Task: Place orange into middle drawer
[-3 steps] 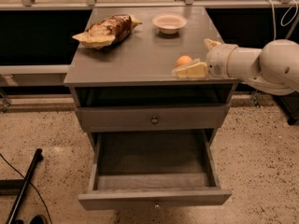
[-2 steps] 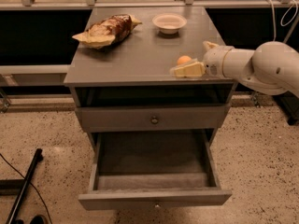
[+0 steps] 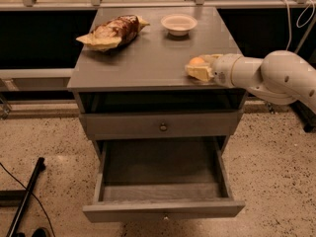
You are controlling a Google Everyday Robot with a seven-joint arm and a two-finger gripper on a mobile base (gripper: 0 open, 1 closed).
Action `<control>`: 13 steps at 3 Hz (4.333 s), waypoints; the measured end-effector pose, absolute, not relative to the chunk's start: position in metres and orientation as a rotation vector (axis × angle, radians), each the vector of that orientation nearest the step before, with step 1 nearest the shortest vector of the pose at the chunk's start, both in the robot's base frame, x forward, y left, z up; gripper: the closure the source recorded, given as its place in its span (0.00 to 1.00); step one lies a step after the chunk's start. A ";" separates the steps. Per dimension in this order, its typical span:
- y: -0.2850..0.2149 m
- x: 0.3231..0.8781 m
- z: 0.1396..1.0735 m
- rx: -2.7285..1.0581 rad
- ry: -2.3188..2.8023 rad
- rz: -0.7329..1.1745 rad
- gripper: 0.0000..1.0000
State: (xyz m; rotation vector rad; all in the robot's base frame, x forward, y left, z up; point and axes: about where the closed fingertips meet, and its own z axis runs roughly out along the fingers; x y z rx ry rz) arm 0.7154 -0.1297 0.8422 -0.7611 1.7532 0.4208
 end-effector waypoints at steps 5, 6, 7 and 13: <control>-0.037 0.586 0.943 -1.203 1.255 0.747 1.00; -0.037 0.586 0.943 -1.203 1.254 0.747 1.00; -0.064 0.581 0.902 -1.169 1.316 0.761 1.00; -0.170 0.550 0.558 -1.486 1.808 0.641 1.00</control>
Offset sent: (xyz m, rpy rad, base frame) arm -0.0612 0.0329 0.1193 0.2502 -0.3493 0.3146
